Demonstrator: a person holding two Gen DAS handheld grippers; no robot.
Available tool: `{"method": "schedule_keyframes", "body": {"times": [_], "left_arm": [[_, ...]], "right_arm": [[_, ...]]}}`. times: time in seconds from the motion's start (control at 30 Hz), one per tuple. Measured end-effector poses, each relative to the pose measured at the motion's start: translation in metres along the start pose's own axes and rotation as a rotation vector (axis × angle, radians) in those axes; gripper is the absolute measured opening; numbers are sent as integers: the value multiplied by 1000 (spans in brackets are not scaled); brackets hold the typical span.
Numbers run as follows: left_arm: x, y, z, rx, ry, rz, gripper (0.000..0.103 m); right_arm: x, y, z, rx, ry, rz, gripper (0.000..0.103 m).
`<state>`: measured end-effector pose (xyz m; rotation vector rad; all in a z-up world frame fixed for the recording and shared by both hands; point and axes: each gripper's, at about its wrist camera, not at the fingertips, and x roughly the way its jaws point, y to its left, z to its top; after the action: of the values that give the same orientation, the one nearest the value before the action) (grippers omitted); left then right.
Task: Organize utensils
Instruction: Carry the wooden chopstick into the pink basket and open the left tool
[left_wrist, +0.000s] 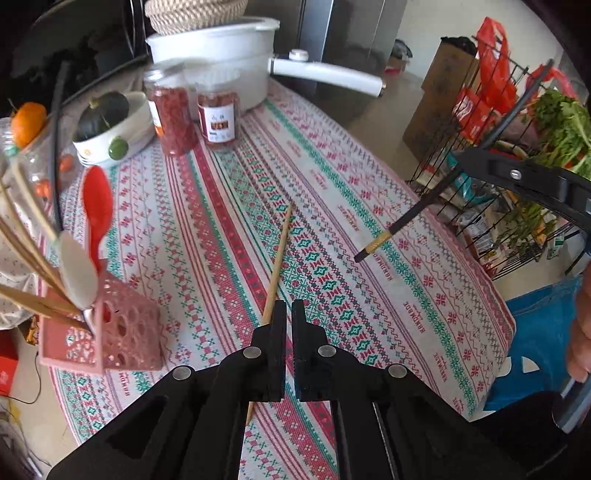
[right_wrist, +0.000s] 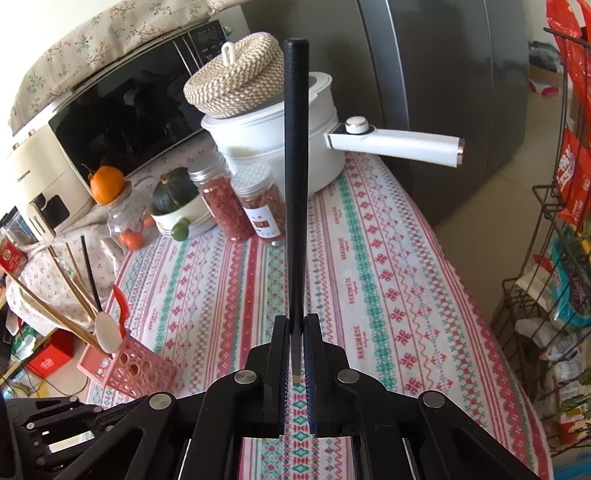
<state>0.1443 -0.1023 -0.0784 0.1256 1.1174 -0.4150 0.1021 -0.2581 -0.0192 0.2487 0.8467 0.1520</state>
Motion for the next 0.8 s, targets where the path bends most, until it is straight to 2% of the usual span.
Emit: {"method": "schedule_keyframes", "body": {"times": [0.23,0.3,0.33,0.37,0.47,0.57,0.63,0.8], "left_arm": [[85,0,32,-15,168,72,7],[98,6,36,-32,197,96,7],[101,8,36,-43,202,98,11],[103,10,37,-46,211,92,12],[101,7,38,-17,212,102,8],[98,-1,37,-1,195,142,7],[83,-4,34,-3,142,134,7],[11,-9,18,4,-27,93,7]], "right_arm": [[10,-29,-6,55,57,-20,5],[12,-33,-8,59,68,-18,5],[13,-35,-8,60,73,-14,5],[14,-36,-8,62,75,-11,5],[14,-38,-7,62,76,1,5],[14,-36,-5,57,77,8,5],[14,-36,-6,59,76,10,5],[5,-33,-7,70,63,34,5]]}}
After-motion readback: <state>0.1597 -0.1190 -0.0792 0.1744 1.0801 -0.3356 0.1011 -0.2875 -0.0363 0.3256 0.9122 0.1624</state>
